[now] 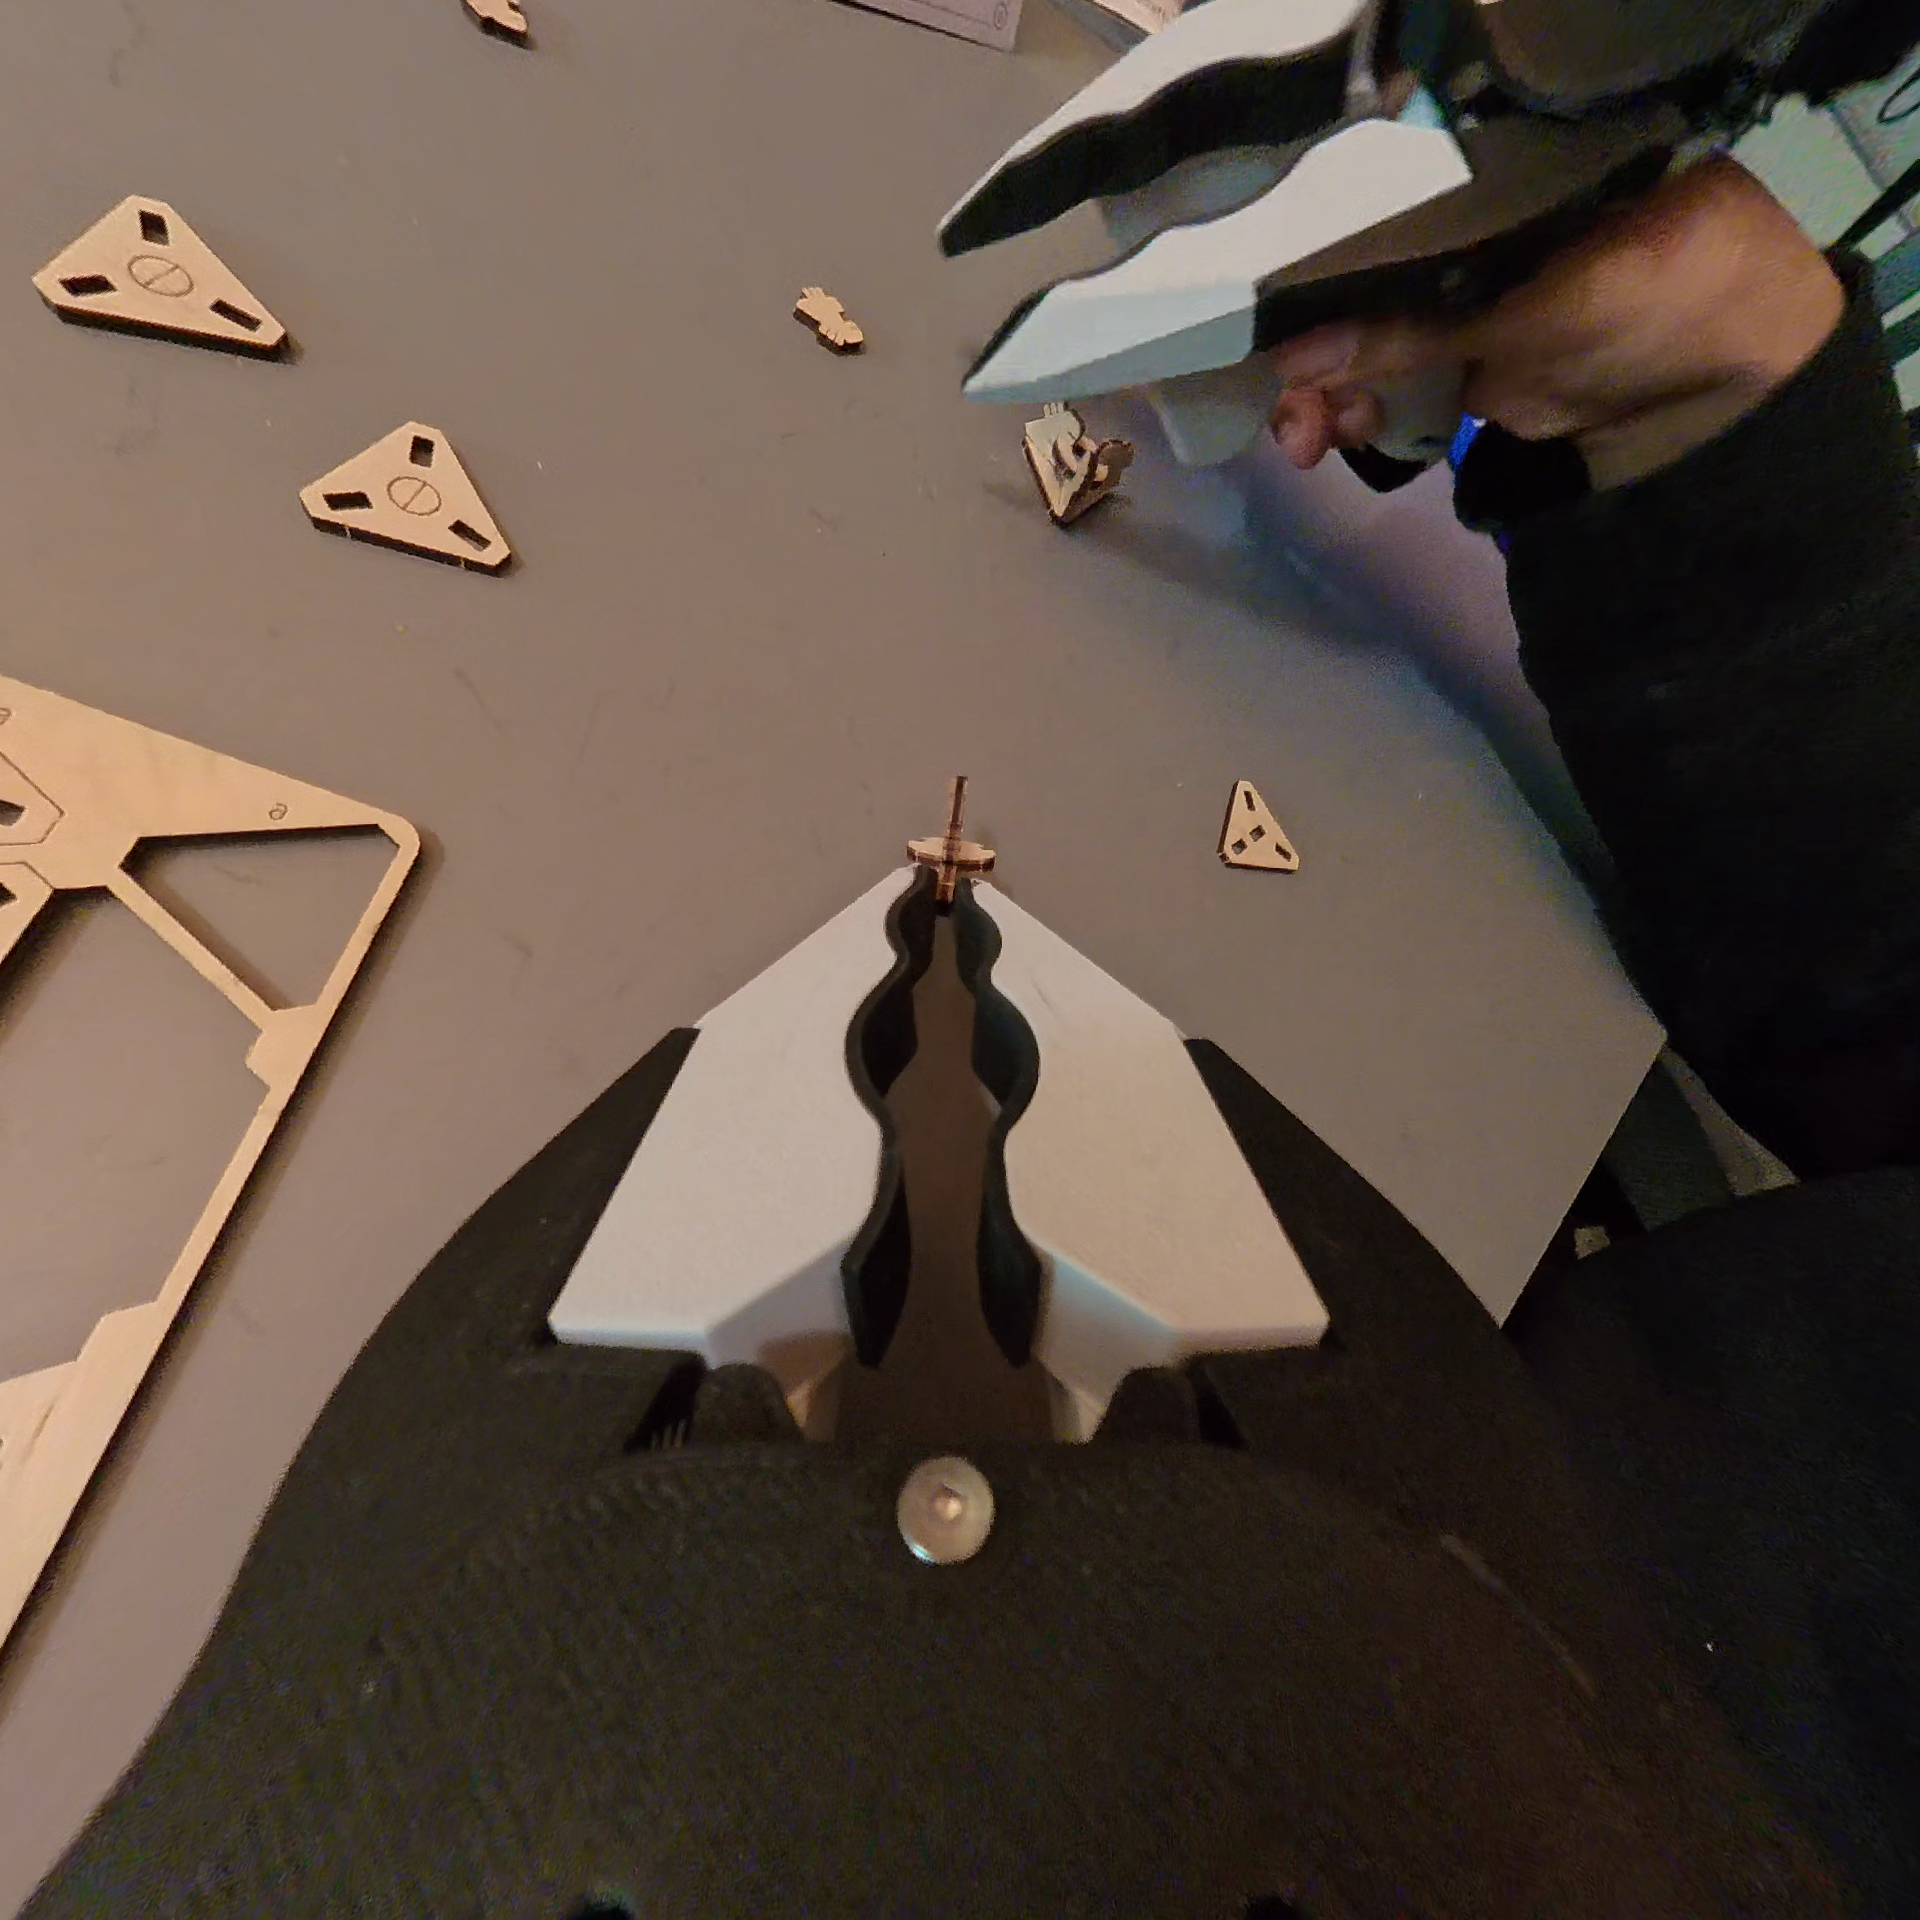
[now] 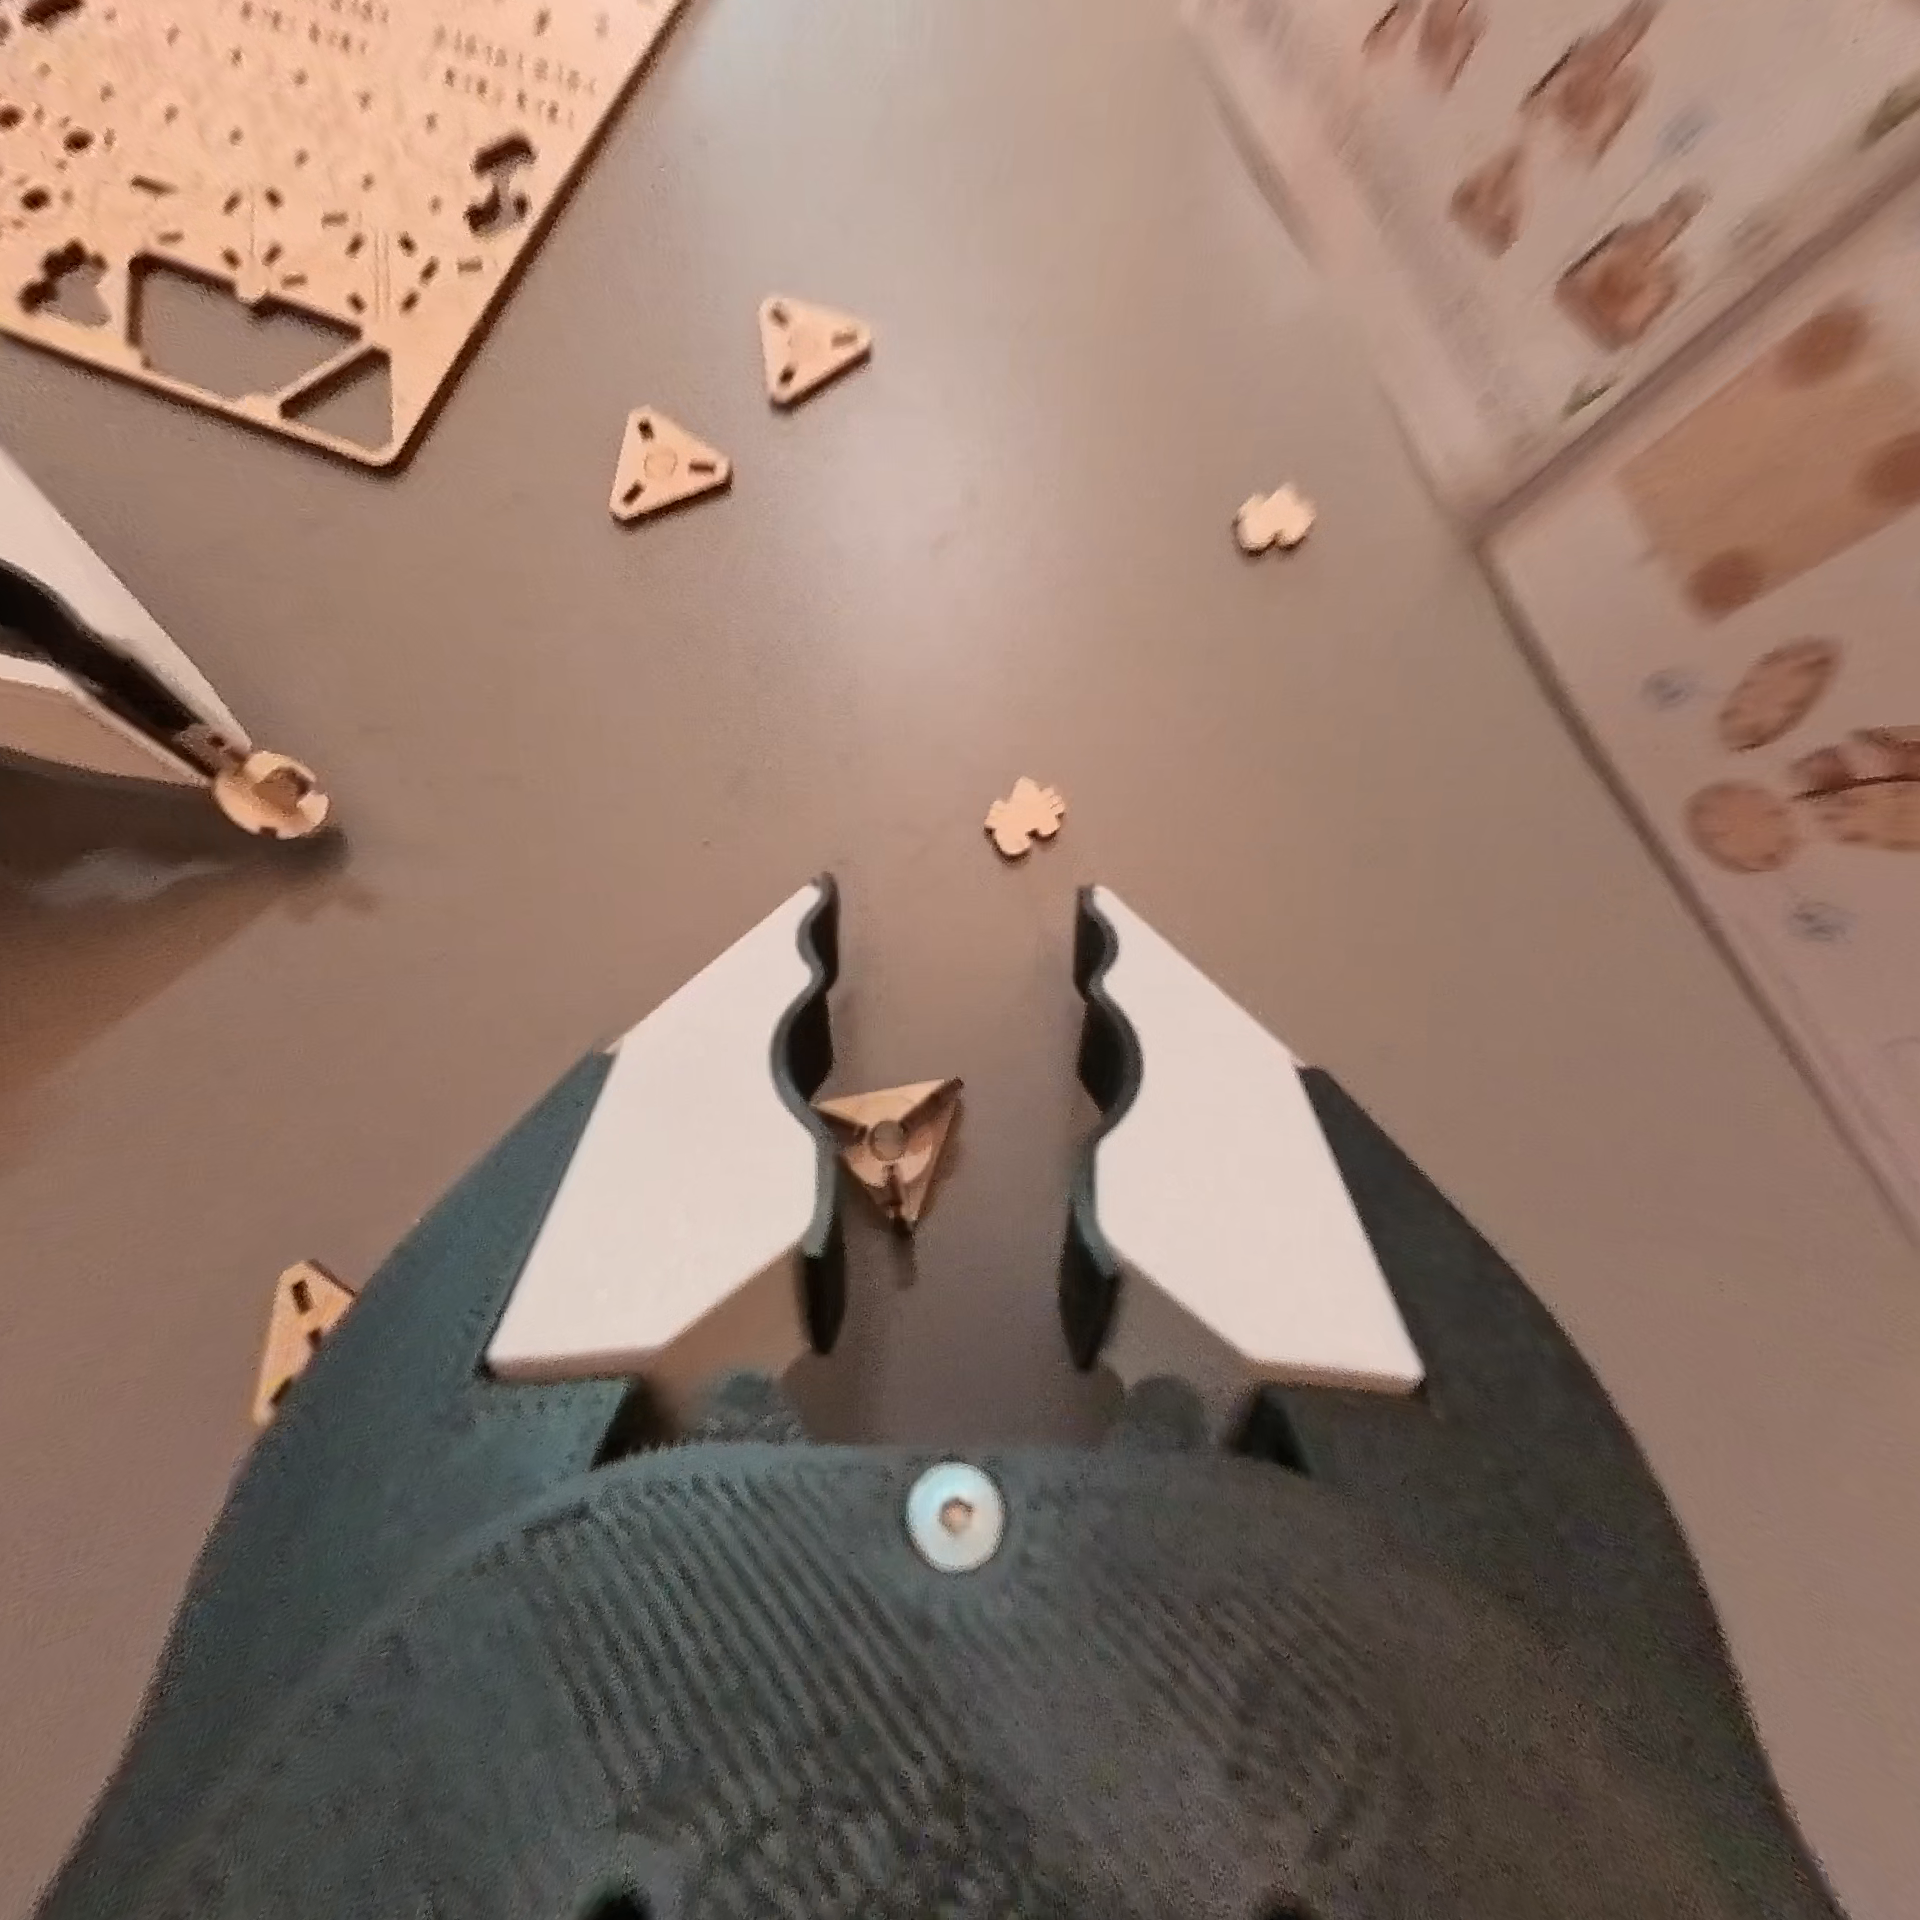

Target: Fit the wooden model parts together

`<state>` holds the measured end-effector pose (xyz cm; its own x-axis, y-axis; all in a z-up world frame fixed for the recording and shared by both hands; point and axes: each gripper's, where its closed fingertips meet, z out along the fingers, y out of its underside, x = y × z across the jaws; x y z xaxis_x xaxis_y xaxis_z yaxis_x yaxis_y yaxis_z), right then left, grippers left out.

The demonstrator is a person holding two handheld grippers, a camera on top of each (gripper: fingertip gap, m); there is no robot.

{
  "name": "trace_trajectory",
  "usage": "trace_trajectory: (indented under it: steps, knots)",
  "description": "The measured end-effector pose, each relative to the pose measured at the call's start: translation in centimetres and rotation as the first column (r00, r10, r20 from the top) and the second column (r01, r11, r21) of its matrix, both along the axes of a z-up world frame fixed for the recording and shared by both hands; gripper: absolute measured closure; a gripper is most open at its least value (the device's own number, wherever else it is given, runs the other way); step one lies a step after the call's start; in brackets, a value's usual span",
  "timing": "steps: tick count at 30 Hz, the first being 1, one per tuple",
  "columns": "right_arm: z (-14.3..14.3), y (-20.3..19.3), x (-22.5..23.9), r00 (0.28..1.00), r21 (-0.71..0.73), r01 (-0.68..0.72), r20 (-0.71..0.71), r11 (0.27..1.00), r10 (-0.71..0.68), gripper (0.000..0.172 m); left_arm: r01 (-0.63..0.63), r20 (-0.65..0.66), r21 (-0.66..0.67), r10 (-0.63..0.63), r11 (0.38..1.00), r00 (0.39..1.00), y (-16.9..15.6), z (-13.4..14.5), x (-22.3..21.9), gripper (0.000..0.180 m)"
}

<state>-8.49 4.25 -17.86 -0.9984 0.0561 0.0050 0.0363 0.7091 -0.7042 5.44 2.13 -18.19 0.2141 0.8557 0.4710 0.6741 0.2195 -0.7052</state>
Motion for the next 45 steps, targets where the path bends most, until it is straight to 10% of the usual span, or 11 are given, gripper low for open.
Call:
trace_trajectory:
  steps: [9,22,30,45]
  knots:
    - [-0.6,-2.2,5.7,0.895,0.052,-0.271,0.382,0.961,0.232,0.126,0.0,-0.009,0.03,0.001,1.0,1.0,-0.1,0.2,0.1,0.18]
    - [-1.4,-3.8,4.6,0.941,0.115,-0.276,0.236,0.954,0.244,0.126,0.009,-0.027,0.079,-0.007,0.997,1.0,0.0,0.6,0.2,0.18]
    - [-1.0,-0.7,12.5,0.8,0.125,-0.553,0.356,0.824,0.483,0.131,-0.001,-0.059,0.108,0.008,0.994,0.998,-0.3,1.2,0.4,0.18]
    - [-1.7,-1.0,11.2,0.992,0.04,-0.086,0.091,0.995,0.082,0.138,-0.001,-0.064,0.119,0.009,0.993,0.998,-0.3,1.3,0.4,0.18]
